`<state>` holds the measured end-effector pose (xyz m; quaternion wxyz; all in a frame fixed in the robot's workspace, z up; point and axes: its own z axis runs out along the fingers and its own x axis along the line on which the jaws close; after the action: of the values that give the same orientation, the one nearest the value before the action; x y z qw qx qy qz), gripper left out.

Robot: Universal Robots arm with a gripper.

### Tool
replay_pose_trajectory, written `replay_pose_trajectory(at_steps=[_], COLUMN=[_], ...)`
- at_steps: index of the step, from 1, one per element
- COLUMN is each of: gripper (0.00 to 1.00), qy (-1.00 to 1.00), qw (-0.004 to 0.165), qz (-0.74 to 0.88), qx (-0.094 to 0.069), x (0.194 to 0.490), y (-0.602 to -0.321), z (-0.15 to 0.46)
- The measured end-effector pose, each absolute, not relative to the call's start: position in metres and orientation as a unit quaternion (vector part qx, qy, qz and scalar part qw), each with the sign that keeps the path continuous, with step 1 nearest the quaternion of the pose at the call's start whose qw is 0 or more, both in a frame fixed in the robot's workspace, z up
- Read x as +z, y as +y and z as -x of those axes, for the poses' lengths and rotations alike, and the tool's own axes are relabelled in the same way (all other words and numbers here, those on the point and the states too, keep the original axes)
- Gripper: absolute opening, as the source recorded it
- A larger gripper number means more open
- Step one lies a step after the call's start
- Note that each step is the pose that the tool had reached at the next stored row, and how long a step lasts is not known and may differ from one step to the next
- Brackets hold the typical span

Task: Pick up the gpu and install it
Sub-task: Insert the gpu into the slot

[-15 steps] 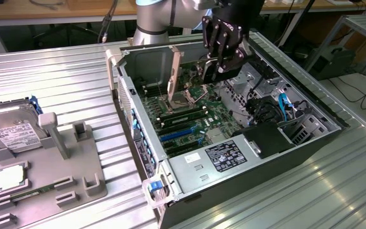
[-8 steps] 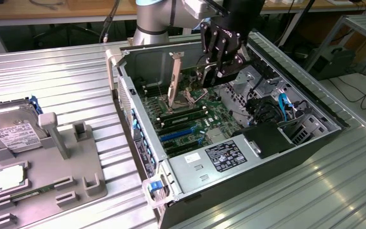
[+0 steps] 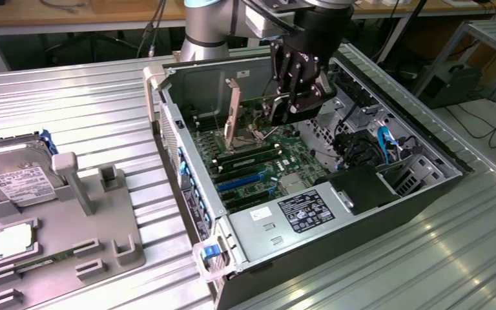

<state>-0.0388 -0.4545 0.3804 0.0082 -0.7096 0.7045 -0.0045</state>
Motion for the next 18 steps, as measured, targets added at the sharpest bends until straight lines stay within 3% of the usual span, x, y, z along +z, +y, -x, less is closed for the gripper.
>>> replay_pose_trajectory(at_steps=[18], gripper=[0.28], qy=[0.708], qw=[0.011], qz=[0.706], qx=[-0.008], x=[0.35], y=[-0.455], z=[0.041])
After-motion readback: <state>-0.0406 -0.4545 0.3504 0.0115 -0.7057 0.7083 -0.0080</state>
